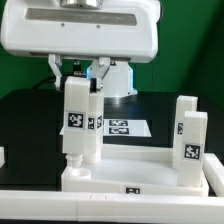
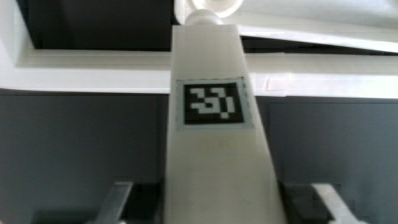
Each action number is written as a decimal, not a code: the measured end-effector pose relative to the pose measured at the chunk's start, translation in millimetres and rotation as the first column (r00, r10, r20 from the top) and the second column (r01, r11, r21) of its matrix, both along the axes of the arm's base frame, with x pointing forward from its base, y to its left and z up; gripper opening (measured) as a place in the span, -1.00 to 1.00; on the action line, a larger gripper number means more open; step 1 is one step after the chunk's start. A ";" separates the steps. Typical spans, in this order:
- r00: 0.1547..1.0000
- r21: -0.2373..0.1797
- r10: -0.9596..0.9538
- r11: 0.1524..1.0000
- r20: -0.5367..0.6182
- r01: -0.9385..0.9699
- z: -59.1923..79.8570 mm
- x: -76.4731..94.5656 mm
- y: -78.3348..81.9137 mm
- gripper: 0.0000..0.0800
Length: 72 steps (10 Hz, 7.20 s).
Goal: Assemble desk
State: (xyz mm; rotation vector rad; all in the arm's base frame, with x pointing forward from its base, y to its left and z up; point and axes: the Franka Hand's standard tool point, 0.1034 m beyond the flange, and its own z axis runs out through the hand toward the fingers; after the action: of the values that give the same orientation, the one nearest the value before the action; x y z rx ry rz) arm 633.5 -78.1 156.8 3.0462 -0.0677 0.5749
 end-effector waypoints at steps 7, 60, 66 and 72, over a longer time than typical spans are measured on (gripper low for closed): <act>1.000 -0.009 -0.010 1.000 0.001 0.010 -11.9 -11.1 0.5 -0.27; 0.916 0.059 -0.109 0.988 -0.387 0.142 -30.0 -8.4 -6.8 -0.27; 0.688 0.070 -0.613 0.725 -0.389 0.685 -31.0 -7.1 -5.3 -0.27; 0.381 0.083 -0.840 0.380 -0.387 0.921 -31.5 -2.1 1.4 -0.27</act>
Offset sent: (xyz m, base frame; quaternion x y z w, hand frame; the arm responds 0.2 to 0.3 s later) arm 0.0000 0.0000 0.0000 0.0000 0.0000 0.0000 1.0000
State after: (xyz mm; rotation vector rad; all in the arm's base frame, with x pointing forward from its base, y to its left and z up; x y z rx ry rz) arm 631.4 -76.7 125.3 2.6170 -1.8162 -0.0050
